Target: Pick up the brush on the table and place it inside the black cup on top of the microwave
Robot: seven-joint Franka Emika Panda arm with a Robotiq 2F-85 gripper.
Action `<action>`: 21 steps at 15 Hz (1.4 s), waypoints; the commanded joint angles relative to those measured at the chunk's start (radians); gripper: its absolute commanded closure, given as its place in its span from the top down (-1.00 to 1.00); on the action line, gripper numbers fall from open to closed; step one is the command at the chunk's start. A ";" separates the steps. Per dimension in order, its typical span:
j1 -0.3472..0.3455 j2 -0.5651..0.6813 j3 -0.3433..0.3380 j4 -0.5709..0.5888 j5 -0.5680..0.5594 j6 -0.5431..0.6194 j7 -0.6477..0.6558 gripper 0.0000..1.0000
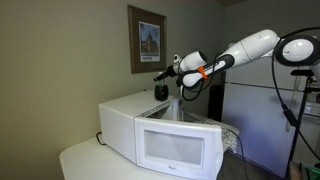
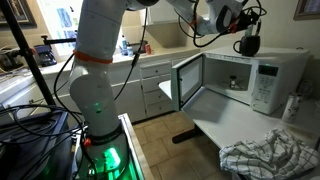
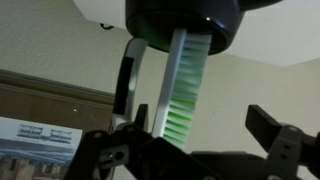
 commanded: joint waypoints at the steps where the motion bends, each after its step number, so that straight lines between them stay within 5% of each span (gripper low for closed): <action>1: 0.009 -0.020 -0.006 0.006 -0.022 -0.074 -0.004 1.00; 13: -0.005 -0.056 0.005 0.033 -0.012 -0.222 -0.019 1.00; 18: -0.043 -0.143 0.067 -0.055 -0.005 -0.200 -0.108 1.00; 20: -0.088 -0.173 0.143 -0.099 0.026 -0.131 -0.205 1.00; 21: -0.042 -0.111 0.077 -0.012 -0.001 -0.171 -0.126 1.00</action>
